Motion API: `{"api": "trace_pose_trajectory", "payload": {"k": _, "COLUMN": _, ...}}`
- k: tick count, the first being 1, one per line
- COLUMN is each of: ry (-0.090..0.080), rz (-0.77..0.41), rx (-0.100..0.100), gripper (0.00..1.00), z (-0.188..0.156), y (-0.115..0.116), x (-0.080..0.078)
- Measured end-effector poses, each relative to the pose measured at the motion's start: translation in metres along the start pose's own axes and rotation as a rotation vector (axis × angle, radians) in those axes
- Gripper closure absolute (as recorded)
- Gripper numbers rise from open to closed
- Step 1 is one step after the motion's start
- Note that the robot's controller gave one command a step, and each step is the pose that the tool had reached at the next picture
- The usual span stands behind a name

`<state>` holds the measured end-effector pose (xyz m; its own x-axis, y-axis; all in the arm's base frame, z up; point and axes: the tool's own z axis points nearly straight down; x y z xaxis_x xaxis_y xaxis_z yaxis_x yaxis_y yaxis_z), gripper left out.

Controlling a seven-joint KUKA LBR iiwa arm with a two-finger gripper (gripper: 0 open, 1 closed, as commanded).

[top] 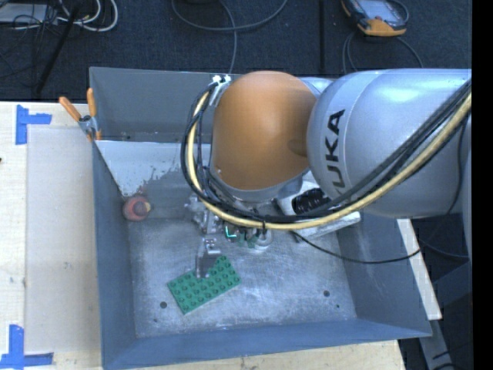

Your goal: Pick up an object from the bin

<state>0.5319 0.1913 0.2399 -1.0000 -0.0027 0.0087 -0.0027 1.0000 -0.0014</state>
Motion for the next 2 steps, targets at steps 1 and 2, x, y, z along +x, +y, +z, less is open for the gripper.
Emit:
{"api": "trace_pose_trajectory", "payload": {"k": 1, "ry": 0.003, "rz": -0.081, "rx": 0.002, "gripper": 0.00, "z": 0.1440, "y": -0.0509, "x": 0.0261}}
{"api": "trace_pose_trajectory", "payload": {"k": 2, "ry": -0.005, "rz": -0.077, "rx": -0.001, "gripper": 1.00, "z": 0.1396, "y": -0.0500, "x": 0.0238}}
